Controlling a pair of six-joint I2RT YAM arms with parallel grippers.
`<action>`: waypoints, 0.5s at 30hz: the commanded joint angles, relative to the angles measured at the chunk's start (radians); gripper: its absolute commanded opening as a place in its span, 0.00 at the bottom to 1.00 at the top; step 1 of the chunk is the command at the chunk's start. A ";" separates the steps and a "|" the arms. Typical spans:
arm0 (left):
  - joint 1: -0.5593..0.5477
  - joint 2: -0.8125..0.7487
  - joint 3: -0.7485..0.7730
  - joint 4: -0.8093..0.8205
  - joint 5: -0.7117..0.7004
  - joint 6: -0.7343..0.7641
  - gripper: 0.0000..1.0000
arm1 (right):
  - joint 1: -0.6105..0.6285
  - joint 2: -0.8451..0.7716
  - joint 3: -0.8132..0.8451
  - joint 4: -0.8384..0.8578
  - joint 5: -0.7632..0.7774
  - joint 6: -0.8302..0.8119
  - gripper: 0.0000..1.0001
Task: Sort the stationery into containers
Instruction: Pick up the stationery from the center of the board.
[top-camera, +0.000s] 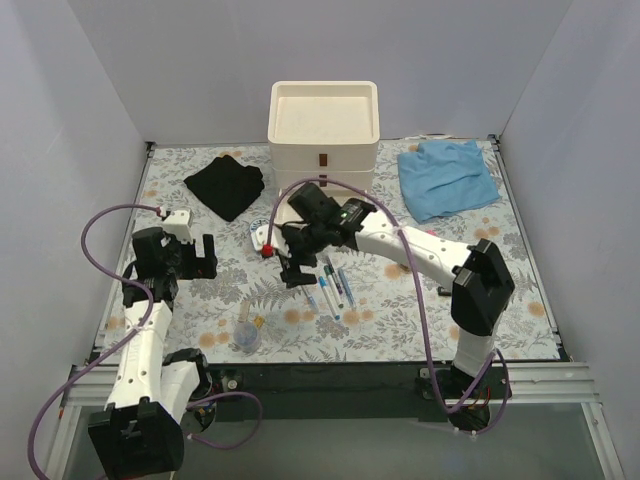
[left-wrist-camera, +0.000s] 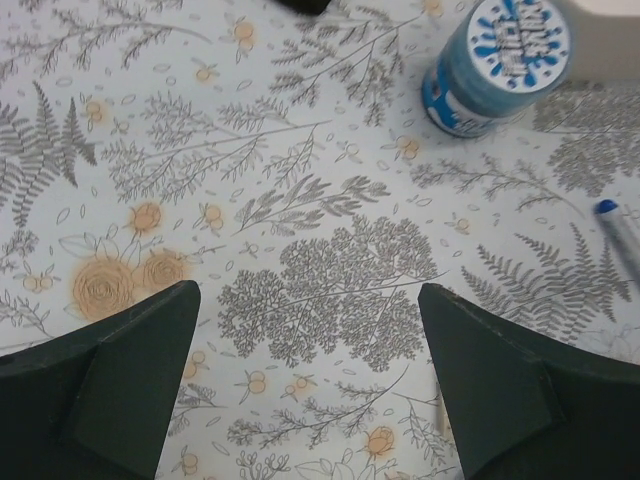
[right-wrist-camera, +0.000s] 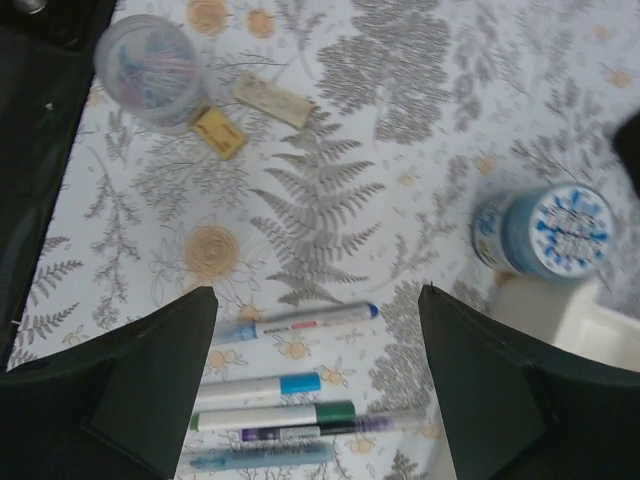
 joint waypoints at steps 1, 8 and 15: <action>0.009 -0.046 -0.067 -0.014 -0.122 0.060 0.93 | 0.130 0.044 0.037 -0.095 -0.051 -0.155 0.91; 0.012 -0.118 -0.202 -0.005 -0.254 0.114 0.94 | 0.243 0.133 0.063 -0.092 -0.012 -0.269 0.92; 0.012 -0.118 -0.223 0.017 -0.306 0.073 0.95 | 0.282 0.237 0.177 -0.086 0.022 -0.254 0.93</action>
